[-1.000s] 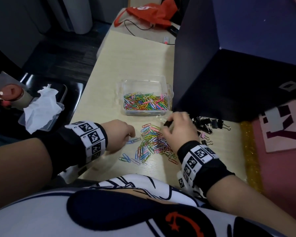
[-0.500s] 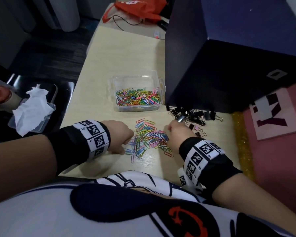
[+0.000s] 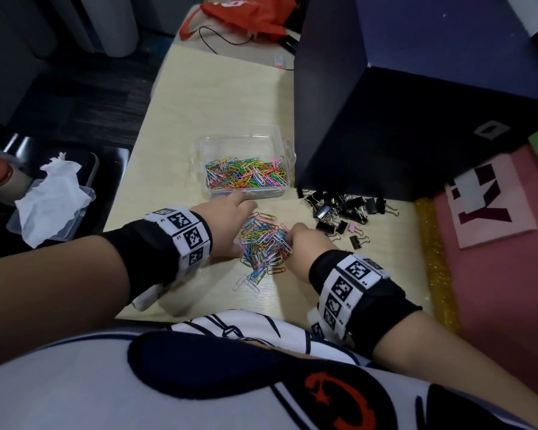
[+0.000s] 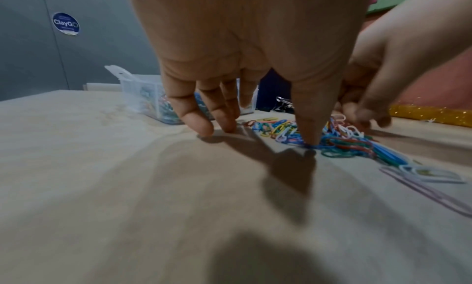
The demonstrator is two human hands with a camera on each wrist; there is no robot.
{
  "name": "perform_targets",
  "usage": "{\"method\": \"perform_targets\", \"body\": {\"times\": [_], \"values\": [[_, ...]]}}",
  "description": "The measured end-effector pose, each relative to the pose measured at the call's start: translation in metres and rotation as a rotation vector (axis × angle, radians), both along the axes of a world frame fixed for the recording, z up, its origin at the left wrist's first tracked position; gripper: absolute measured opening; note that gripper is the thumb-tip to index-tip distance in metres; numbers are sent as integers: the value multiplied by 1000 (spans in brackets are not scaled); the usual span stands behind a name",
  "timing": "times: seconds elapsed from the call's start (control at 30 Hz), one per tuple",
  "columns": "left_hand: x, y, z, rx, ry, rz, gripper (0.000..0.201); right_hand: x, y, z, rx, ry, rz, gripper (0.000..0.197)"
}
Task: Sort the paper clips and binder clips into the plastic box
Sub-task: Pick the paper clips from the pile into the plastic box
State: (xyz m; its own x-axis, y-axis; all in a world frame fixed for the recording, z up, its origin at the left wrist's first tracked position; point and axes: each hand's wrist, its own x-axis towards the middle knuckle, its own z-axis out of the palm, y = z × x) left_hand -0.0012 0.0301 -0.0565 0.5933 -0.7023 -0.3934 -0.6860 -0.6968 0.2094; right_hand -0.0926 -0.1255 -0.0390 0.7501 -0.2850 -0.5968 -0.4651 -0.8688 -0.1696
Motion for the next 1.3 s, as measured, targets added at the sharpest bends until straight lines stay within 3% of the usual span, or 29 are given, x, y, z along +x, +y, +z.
{"method": "perform_targets", "body": {"times": [0.1, 0.2, 0.33, 0.53, 0.6, 0.67, 0.73, 0.8, 0.9, 1.0, 1.07, 1.2, 1.3], "values": [[-1, -3, 1, 15, -1, -66, 80, 5, -7, 4, 44, -104, -57, 44], [-9, -1, 2, -4, 48, -99, 65, 2, -2, 4, 47, -131, 50, 56], [-17, 7, 4, -14, 100, -145, 56, -2, 9, -1, 97, -92, 167, 58], [-1, 16, 11, -60, 70, 13, 48, 13, 4, 4, 68, -208, 161, 60], [0, 15, 12, -22, 67, 7, 54, 16, 3, 3, 114, -184, 221, 76], [-6, 13, 12, 68, 72, -41, 74, 14, 3, 2, 141, -136, 308, 84], [-17, 11, 12, 139, 56, -54, 92, 9, 4, -2, 127, -131, 388, 76], [-28, 8, 10, 153, 22, -41, 95, 5, 3, -4, 104, -163, 434, 61], [-33, 1, 8, 130, -24, -20, 83, 4, -2, 0, 65, -195, 401, 48], [-27, -5, 10, 121, 11, 5, 68, -2, -5, 4, 15, -119, 327, 75], [-23, -6, 12, 124, 39, 11, 56, -7, -1, 3, 14, -73, 307, 83], [-17, -6, 11, 108, 82, 29, 32, -5, 11, -2, 99, -126, 291, 58], [-13, -5, 11, 120, 66, 27, 26, 0, 16, -5, 108, -157, 272, 41]]}}
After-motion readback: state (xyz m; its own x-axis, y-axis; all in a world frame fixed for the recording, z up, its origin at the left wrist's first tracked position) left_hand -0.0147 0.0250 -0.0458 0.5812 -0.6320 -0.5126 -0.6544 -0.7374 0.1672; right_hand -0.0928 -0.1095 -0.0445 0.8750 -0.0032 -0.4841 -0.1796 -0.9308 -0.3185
